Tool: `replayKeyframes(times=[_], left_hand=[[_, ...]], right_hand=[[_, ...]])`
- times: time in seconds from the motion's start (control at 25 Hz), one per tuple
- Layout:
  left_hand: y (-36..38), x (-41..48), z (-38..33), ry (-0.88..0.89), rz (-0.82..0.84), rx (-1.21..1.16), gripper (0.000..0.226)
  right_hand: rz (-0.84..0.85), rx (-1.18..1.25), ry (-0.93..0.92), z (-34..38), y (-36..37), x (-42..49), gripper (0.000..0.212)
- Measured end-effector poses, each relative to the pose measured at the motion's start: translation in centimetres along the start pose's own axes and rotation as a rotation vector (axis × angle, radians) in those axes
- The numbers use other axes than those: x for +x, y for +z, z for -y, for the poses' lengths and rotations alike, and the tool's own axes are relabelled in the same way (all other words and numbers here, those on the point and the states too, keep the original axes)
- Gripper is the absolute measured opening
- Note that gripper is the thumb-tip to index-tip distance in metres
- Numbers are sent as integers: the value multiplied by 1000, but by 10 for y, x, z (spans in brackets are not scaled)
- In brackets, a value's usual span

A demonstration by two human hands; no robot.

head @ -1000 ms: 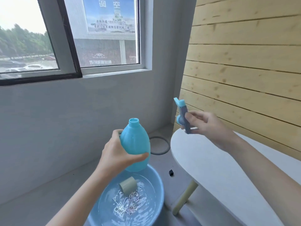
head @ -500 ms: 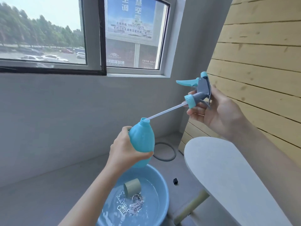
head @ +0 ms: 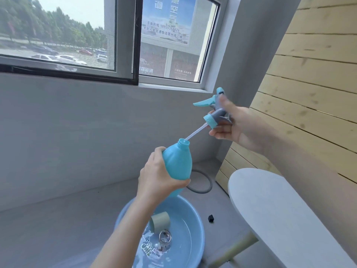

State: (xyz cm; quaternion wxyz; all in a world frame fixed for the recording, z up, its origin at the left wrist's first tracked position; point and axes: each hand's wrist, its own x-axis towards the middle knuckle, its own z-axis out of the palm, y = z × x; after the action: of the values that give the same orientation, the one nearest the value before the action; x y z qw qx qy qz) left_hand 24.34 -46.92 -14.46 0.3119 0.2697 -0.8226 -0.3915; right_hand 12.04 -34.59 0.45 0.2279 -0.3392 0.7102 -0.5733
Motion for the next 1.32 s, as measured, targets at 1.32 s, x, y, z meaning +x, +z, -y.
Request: replayKeyframes(times=[1.32], left_hand=[[12, 41, 17, -76, -59, 28, 85]], right_hand=[[357, -662, -140, -12, 39, 83, 23]])
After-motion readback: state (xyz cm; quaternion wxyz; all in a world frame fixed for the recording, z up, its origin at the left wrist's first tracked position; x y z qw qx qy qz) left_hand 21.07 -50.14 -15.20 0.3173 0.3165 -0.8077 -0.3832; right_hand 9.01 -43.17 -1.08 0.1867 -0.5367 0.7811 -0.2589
